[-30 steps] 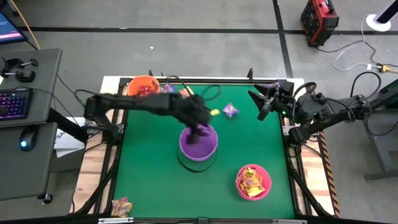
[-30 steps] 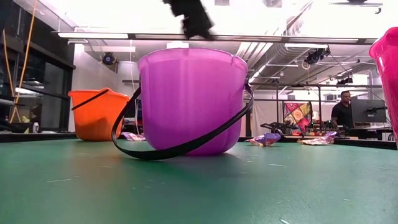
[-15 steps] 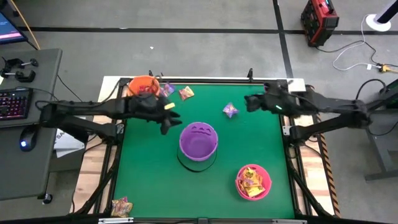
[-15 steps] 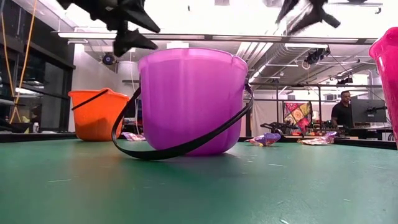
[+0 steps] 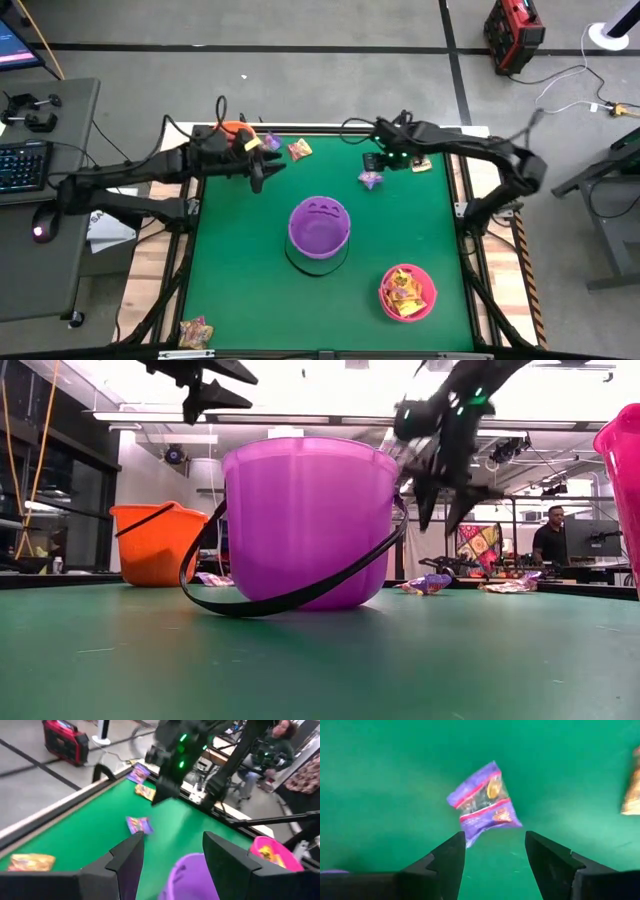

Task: Sort candy by brand, put in halloween buckets
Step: Put the violet candy into the violet bucket

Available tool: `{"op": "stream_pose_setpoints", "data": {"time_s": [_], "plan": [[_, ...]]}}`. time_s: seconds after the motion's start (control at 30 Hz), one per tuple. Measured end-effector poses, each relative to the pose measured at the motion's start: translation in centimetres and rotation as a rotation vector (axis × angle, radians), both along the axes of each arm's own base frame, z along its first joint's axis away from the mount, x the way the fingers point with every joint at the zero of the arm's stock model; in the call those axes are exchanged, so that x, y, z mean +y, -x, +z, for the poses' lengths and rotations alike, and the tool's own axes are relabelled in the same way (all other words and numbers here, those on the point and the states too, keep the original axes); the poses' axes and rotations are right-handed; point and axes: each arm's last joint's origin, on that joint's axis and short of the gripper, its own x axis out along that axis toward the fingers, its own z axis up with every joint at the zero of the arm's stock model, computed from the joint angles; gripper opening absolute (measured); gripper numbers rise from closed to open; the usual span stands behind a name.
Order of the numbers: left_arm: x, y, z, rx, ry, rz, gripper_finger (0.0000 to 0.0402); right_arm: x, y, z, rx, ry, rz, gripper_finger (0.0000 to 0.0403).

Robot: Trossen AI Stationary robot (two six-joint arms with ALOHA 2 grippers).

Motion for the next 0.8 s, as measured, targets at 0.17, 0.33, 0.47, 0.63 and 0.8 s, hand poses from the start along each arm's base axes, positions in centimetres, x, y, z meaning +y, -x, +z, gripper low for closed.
{"op": "stream_pose_setpoints", "data": {"time_s": [0.17, 0.33, 0.47, 0.63, 0.8], "plan": [[1.0, 0.3, 0.3, 0.016, -0.076, 0.022, 0.019, -1.0, -1.9, -4.0, 0.023, -0.139, -0.001, 0.0201], [2.0, 0.6, 0.4, 0.036, -0.131, 0.039, 0.019, -1.6, -3.2, -7.1, 0.045, -0.198, -0.017, 0.0201], [2.7, 0.9, 0.4, 0.05, -0.164, 0.063, 0.019, -1.7, -3.5, -9.1, 0.129, -0.187, -0.016, 0.0193], [3.5, 1.3, 0.4, 0.052, -0.163, 0.105, 0.019, -1.1, -3.8, -9.3, 0.175, -0.139, 0.07, 0.0087], [4.4, 1.5, 1.1, -0.032, -0.167, 0.16, 0.019, 0.2, -3.6, -5.4, 0.086, -0.013, 0.181, 0.0018]]}}
